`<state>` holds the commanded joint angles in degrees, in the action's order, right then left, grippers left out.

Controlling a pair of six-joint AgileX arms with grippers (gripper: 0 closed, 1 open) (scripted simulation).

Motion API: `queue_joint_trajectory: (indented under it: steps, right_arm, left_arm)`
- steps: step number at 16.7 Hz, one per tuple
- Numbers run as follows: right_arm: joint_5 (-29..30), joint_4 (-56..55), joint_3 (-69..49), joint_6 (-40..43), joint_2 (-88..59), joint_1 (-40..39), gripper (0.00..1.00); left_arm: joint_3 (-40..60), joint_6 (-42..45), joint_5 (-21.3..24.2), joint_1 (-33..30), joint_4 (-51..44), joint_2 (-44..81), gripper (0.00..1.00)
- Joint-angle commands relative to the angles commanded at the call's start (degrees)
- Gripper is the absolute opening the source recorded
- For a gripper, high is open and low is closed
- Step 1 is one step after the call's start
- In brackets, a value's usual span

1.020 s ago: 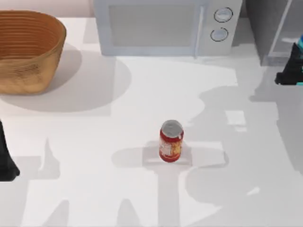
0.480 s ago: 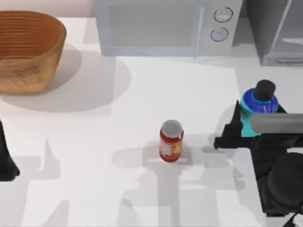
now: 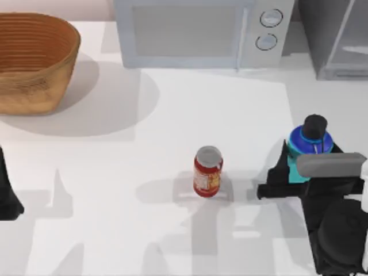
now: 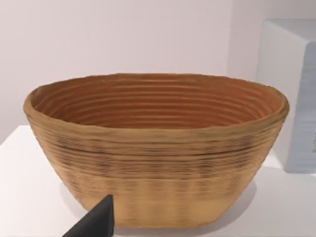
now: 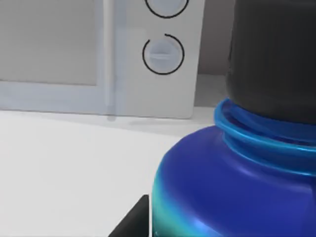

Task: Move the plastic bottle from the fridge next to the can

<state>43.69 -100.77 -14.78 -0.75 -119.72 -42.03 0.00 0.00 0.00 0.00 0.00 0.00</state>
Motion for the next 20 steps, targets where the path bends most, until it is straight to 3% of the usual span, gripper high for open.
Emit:
queue_joint_trajectory:
  steps: [13, 20]
  right_arm:
    - [0.2, -1.2, 0.4, 0.1, 3.2, -0.2, 0.0]
    - [0.2, -1.2, 0.4, 0.1, 3.2, -0.2, 0.53]
  left_arm:
    - [0.0, 0.0, 0.0, 0.0, 0.0, 0.0, 1.0]
    - [0.0, 0.0, 0.0, 0.0, 0.0, 0.0, 1.0]
